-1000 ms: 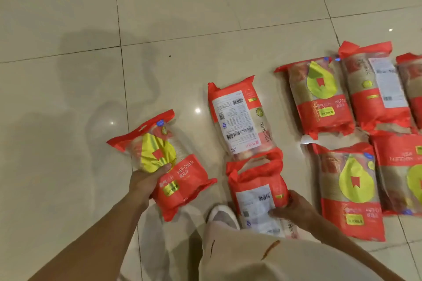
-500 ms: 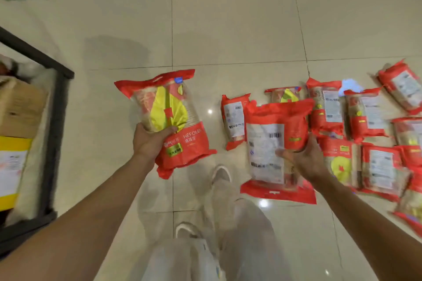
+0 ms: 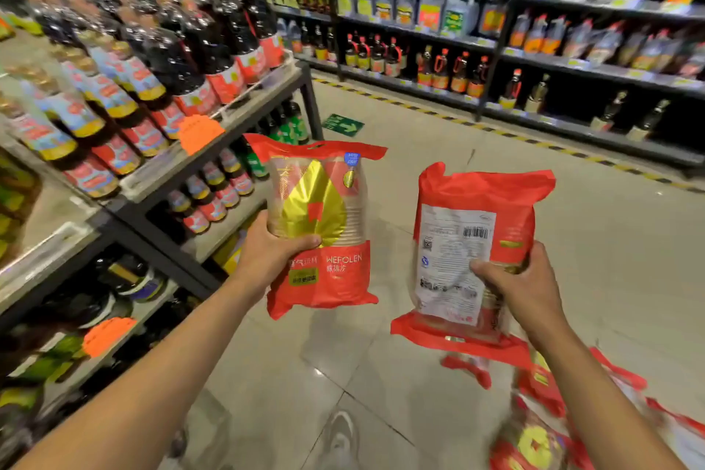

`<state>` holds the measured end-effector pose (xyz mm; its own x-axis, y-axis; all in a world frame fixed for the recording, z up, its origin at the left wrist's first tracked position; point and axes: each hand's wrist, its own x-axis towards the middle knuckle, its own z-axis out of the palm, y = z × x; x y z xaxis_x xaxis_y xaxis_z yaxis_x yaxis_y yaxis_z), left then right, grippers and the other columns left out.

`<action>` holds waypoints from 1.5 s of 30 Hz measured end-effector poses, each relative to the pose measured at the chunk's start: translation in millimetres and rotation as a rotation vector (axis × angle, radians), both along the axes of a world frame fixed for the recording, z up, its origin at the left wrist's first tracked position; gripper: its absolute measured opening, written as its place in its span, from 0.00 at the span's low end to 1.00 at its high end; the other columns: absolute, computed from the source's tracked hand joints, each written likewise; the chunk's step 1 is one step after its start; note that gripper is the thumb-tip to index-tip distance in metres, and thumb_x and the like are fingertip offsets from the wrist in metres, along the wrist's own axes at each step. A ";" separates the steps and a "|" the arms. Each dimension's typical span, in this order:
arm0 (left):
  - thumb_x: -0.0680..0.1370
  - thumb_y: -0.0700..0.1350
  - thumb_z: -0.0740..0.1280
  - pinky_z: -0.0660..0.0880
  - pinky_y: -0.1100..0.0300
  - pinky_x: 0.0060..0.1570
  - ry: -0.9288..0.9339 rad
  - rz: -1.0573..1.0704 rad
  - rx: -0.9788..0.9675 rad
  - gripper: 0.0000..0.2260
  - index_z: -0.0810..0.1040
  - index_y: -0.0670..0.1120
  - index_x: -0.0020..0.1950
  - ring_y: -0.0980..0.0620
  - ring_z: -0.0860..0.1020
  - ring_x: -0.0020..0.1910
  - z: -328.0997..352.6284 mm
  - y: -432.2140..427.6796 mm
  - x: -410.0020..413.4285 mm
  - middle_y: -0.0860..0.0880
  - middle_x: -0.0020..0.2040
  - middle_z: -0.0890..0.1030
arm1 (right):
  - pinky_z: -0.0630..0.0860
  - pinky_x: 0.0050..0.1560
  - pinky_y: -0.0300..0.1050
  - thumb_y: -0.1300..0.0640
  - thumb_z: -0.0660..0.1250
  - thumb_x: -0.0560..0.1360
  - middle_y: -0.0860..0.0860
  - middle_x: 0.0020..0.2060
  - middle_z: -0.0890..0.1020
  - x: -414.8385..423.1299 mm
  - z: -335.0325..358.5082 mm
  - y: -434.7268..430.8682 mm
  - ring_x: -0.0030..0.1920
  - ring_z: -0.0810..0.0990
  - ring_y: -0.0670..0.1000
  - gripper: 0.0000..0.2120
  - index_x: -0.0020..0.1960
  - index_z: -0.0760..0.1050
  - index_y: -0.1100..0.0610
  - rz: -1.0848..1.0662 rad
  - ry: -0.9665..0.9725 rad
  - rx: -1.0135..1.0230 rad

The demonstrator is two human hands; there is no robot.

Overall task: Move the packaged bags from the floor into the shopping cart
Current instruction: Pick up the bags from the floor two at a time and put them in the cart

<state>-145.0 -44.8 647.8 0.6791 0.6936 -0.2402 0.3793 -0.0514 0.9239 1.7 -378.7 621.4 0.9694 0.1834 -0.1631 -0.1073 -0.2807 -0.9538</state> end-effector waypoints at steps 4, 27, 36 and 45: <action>0.62 0.45 0.85 0.82 0.48 0.51 -0.042 0.270 0.024 0.28 0.77 0.51 0.58 0.47 0.86 0.50 55.0 2.7 -134.5 0.49 0.52 0.86 | 0.77 0.44 0.47 0.58 0.80 0.66 0.48 0.49 0.83 -51.6 38.3 60.6 0.47 0.83 0.49 0.26 0.59 0.72 0.52 0.275 -0.007 0.064; 0.54 0.52 0.85 0.83 0.48 0.50 -0.130 1.128 -0.013 0.38 0.78 0.48 0.61 0.46 0.87 0.48 57.4 -47.5 -846.5 0.47 0.52 0.87 | 0.78 0.46 0.47 0.60 0.80 0.67 0.51 0.48 0.85 -645.4 71.2 313.2 0.46 0.84 0.51 0.22 0.56 0.76 0.51 1.233 -0.016 0.090; 0.68 0.40 0.81 0.80 0.62 0.32 -0.103 1.021 -0.196 0.26 0.77 0.44 0.63 0.53 0.87 0.38 8.1 58.6 -902.6 0.46 0.50 0.87 | 0.78 0.50 0.51 0.59 0.77 0.71 0.49 0.45 0.84 -698.9 29.7 389.3 0.45 0.83 0.51 0.12 0.46 0.76 0.47 1.164 0.099 -0.026; 0.61 0.44 0.85 0.84 0.49 0.45 0.109 1.057 -0.474 0.30 0.81 0.44 0.60 0.41 0.87 0.46 -105.0 204.7 -901.3 0.42 0.50 0.88 | 0.77 0.43 0.43 0.63 0.77 0.70 0.46 0.43 0.83 -694.4 -108.2 531.7 0.38 0.84 0.45 0.15 0.50 0.77 0.49 1.054 0.290 -0.244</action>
